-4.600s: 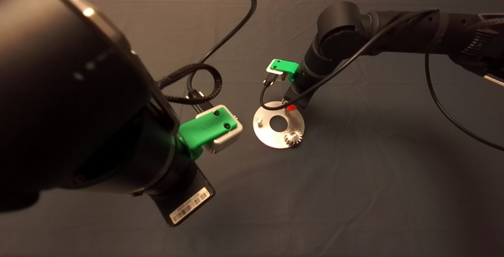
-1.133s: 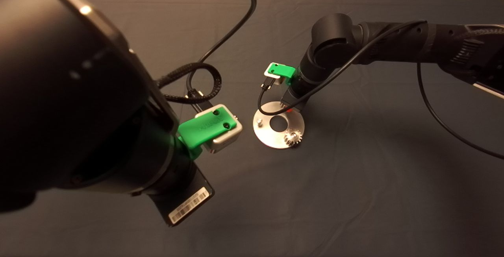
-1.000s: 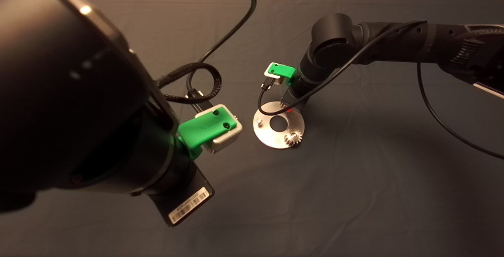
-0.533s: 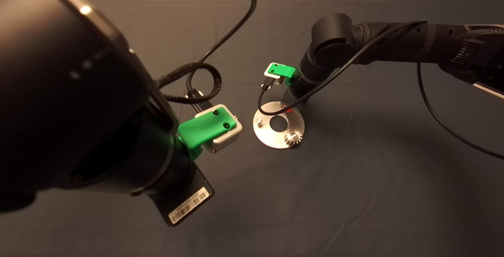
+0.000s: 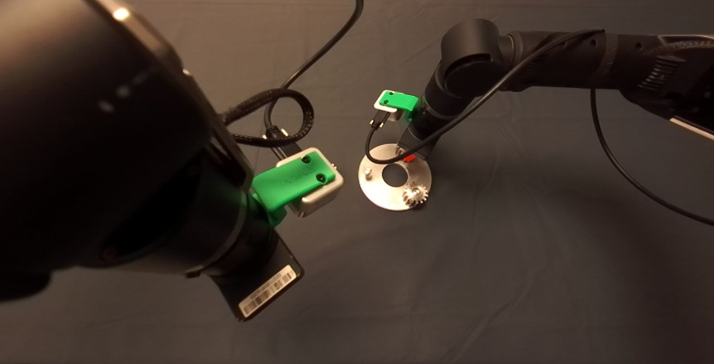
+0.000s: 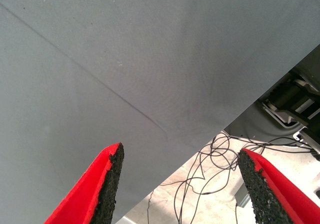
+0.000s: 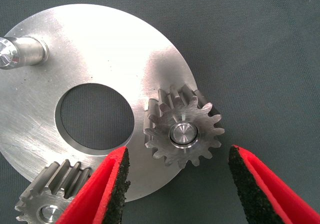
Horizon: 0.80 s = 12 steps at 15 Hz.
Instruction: Install three planetary gears onto the carrier pins
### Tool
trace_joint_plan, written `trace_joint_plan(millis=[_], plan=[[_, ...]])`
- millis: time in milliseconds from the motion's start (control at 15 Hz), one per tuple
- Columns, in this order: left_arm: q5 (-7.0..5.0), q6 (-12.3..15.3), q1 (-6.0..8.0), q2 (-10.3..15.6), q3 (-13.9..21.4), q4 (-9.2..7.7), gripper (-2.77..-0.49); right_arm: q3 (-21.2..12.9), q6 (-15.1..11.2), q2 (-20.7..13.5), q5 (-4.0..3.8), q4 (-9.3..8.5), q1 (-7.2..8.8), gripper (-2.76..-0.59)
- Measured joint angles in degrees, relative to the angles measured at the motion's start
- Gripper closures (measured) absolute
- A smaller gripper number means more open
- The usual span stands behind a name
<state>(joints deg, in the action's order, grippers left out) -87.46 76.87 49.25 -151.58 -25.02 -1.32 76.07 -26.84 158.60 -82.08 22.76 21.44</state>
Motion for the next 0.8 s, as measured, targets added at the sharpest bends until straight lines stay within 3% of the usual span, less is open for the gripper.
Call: trace_joint_plan(millis=[200, 267, 600, 733, 800], plan=[[0.0, 0.0, 0.0, 0.0, 0.0, 0.0, -1.62, 0.02, -0.02, 0.0, -0.02, 0.0, 0.0, -1.45], [0.02, 0.0, 0.0, 0.0, 0.0, 0.0, -1.62, 0.02, -0.02, 0.0, -0.11, 0.0, 0.0, -1.56], [0.02, 0.0, 0.0, 0.0, 0.0, 0.0, -1.62, -0.49, 0.06, -0.06, -5.1, -0.42, 0.3, -1.74], [0.0, 0.0, 0.0, 0.0, 0.0, -0.02, -1.62, -2.52, 0.09, -0.16, -5.32, -2.28, 0.51, -1.76], [0.0, 0.0, 0.0, 0.0, 0.0, -0.02, -1.62, -3.2, 0.13, -0.16, -5.33, -4.09, 0.63, -1.76]])
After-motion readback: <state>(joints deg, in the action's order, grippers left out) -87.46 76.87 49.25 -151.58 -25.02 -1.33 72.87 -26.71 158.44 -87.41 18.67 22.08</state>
